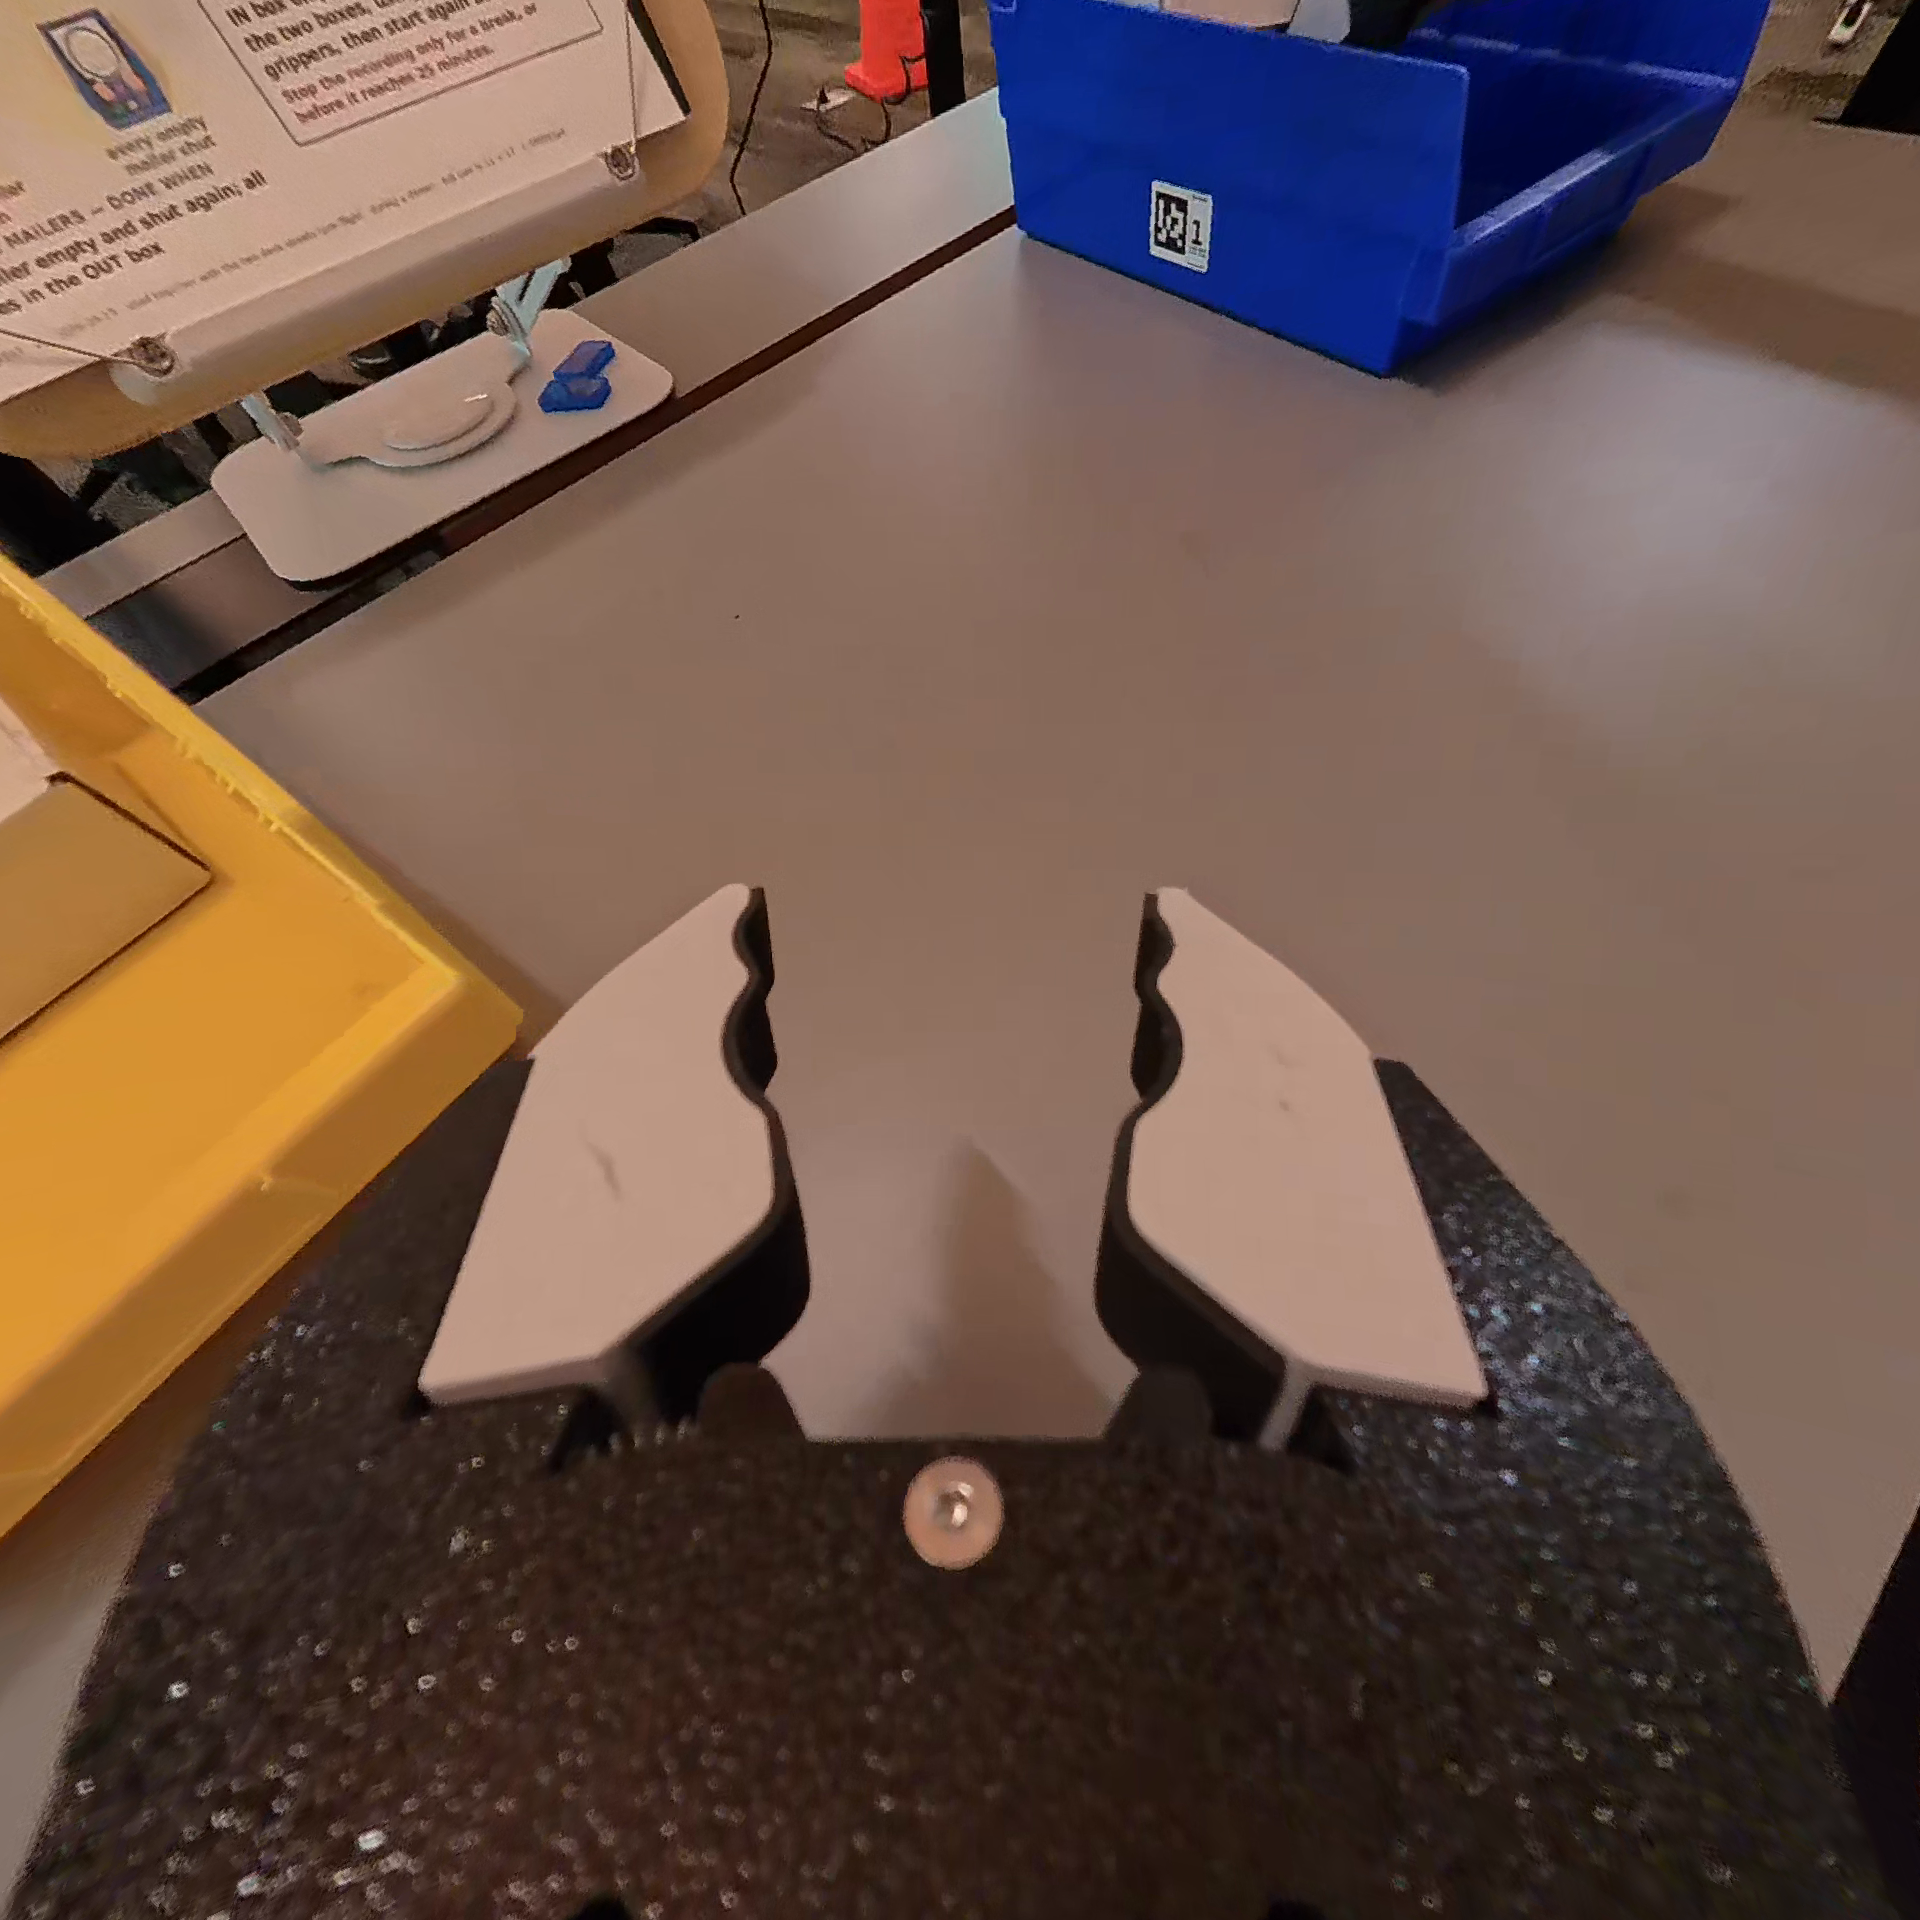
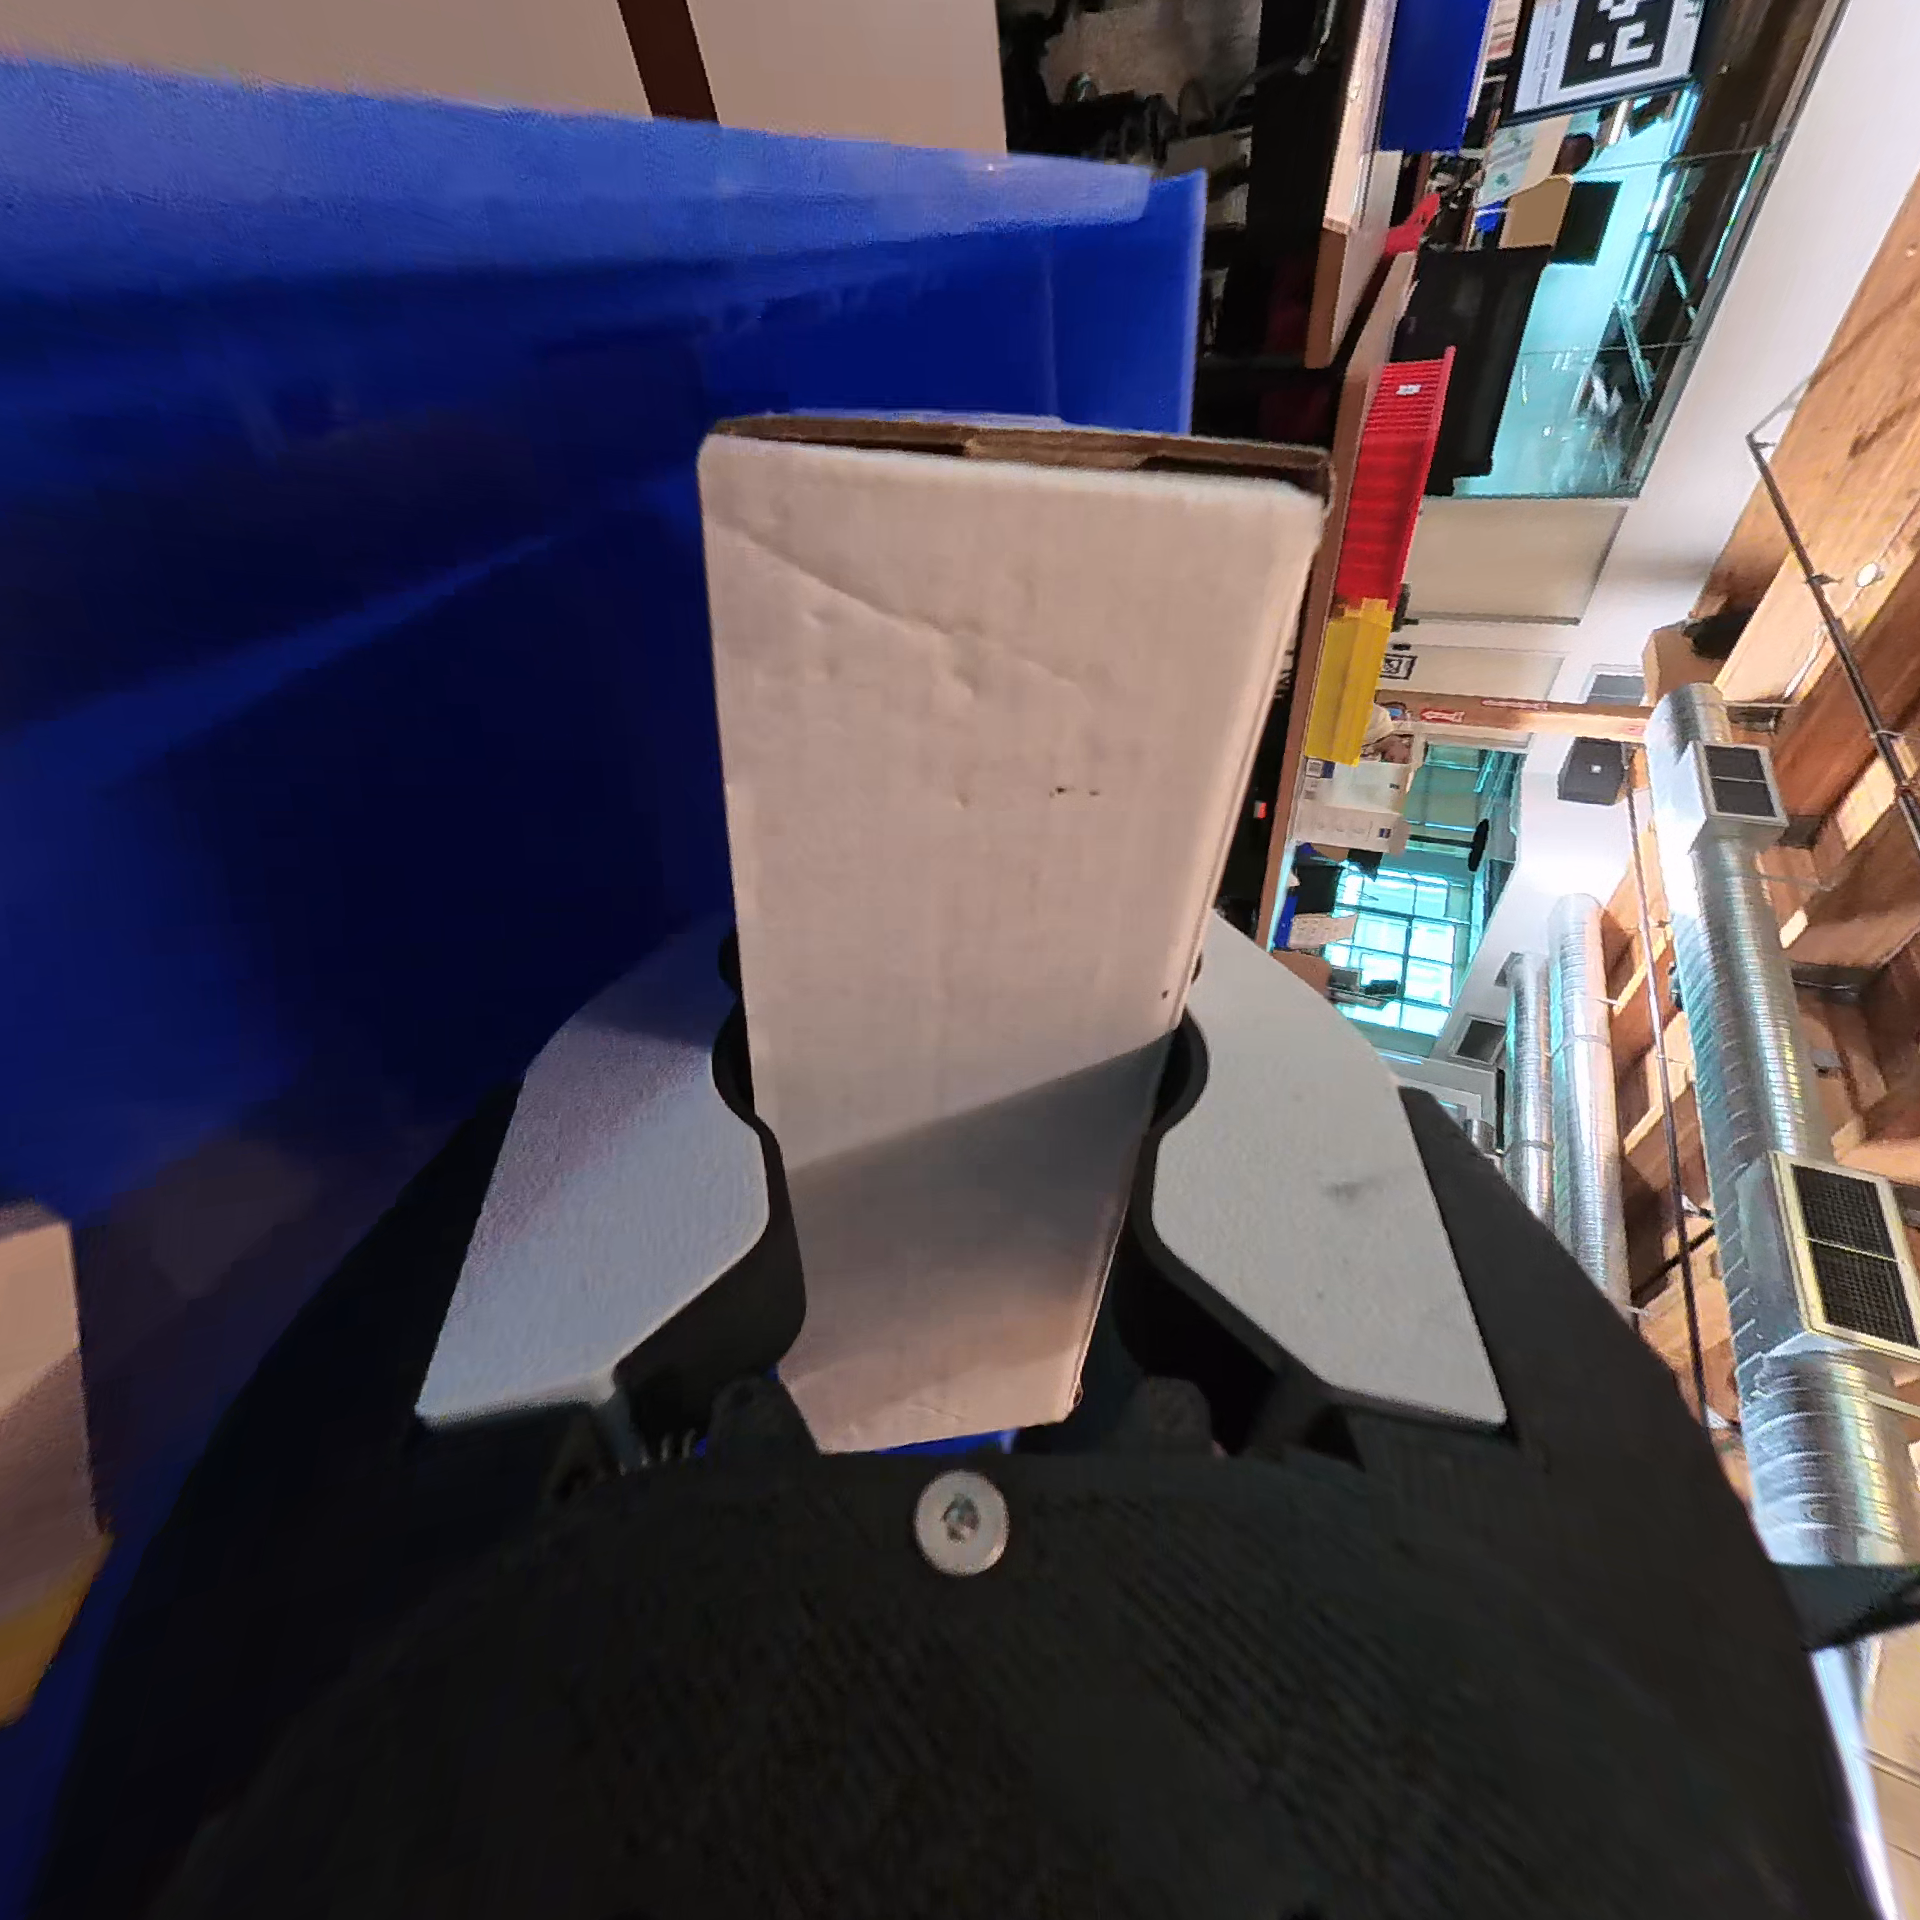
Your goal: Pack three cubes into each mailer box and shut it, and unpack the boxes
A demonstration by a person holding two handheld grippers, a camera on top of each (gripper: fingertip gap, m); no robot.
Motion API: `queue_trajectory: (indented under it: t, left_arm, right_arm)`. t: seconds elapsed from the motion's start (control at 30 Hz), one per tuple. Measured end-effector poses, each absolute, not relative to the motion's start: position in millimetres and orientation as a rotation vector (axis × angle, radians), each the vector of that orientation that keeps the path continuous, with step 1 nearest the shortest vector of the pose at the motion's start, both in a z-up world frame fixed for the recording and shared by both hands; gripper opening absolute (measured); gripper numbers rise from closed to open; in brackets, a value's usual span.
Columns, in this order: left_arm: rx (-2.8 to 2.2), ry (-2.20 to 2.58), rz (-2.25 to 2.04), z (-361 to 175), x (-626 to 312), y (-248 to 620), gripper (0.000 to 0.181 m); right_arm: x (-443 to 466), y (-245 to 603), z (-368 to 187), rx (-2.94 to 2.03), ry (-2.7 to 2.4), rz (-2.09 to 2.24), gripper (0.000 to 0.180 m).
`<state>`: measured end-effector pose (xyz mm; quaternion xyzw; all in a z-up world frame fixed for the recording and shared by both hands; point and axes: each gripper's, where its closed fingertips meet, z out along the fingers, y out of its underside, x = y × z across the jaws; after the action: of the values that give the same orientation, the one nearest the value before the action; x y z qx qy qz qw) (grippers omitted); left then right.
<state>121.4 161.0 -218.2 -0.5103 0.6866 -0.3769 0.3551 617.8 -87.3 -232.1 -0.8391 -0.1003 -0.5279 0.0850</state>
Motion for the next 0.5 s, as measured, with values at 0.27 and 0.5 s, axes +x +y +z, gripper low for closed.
queue_trajectory:
  t: [0.27,0.5]
  left_arm:
    - [-1.346,1.812,-0.986,-220,129,134,0.066]
    - [-1.325,1.816,-1.034,-202,135,107,0.067]
  right_arm:
    - [609,-84,-275,-2.629,-0.350,-1.332,0.076]
    - [576,-83,-243,-2.557,-0.142,-1.062,0.091]
